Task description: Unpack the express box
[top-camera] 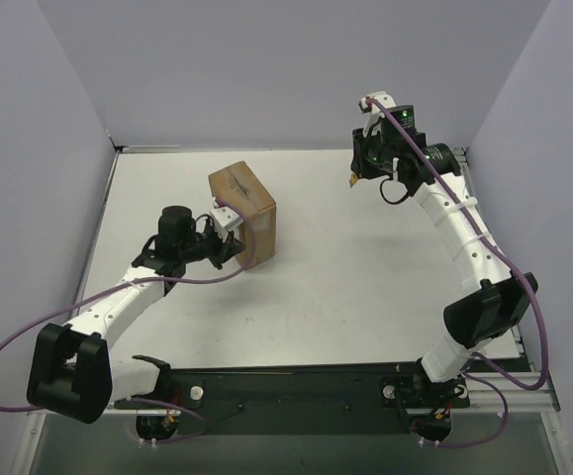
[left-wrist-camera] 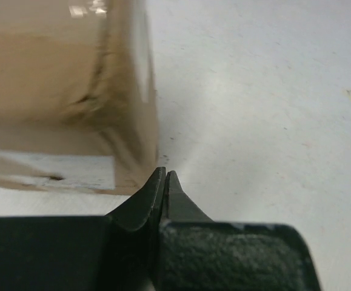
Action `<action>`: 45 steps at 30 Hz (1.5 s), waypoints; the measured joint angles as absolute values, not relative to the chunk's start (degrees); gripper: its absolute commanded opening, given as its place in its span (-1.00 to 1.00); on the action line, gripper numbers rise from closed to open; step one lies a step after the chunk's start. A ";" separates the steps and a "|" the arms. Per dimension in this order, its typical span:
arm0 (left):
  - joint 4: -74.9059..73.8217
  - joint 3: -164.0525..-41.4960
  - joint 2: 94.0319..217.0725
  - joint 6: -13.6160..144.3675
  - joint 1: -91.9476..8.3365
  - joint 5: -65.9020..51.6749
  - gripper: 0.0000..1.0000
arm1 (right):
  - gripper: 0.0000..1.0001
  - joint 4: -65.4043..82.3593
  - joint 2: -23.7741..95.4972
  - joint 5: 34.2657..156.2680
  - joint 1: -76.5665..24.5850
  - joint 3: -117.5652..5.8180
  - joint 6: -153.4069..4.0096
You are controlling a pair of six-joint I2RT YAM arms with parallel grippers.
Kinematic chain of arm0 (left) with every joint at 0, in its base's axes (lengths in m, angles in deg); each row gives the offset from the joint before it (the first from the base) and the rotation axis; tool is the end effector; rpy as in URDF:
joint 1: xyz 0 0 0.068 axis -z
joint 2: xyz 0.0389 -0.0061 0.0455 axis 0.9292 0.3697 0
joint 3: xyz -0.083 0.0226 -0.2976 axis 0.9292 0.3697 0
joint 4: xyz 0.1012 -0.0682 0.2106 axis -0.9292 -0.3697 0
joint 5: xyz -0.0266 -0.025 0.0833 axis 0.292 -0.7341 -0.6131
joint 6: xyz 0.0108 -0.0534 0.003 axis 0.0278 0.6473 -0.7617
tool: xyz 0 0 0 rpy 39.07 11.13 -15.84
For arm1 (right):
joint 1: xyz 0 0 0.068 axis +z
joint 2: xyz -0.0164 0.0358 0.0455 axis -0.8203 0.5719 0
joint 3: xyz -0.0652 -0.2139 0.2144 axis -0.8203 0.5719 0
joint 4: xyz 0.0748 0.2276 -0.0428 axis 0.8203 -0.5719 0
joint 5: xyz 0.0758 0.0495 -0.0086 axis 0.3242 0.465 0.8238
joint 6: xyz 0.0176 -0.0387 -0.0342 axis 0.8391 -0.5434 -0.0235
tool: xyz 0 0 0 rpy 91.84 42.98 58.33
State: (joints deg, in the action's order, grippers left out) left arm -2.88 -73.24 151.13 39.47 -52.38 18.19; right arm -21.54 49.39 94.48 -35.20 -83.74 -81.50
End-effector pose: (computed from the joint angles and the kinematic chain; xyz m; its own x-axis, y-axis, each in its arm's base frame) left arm 0.2256 -0.0854 0.2947 -0.2736 0.2925 -0.9163 0.7877 0.6149 -0.0389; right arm 0.3374 0.1269 0.4679 -0.3481 -0.1259 -0.9290 -0.4424 0.8957 0.0444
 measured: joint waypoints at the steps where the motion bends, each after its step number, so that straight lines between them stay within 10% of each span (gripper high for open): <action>1: -2.92 -72.43 150.95 38.44 -50.92 19.10 -1.00 | -1.00 -21.56 49.39 94.63 -35.20 -83.55 -81.50; 9: -7.36 -67.58 148.72 36.56 -51.68 20.72 -1.00 | -1.00 -21.25 50.74 101.23 -34.93 -83.37 -81.68; 13: -13.67 -69.35 144.13 35.91 -54.00 21.97 -0.05 | -1.00 -21.32 54.24 104.88 -34.36 -84.90 -82.11; 21: -18.22 -90.02 141.49 40.26 -60.23 22.16 0.41 | -1.00 -21.49 55.53 105.89 -33.80 -85.88 -83.10; 24: -14.04 -97.69 147.83 47.58 -65.98 23.67 0.94 | -1.00 -21.54 55.51 105.82 -33.73 -85.88 -83.27; 36: -6.61 -106.68 176.57 65.57 -70.76 29.86 0.94 | -1.00 -21.28 54.02 104.99 -33.67 -85.88 -84.34; 45: -0.45 -104.80 176.90 72.04 -70.70 34.86 0.56 | -1.00 -21.36 53.80 103.90 -32.88 -86.67 -84.74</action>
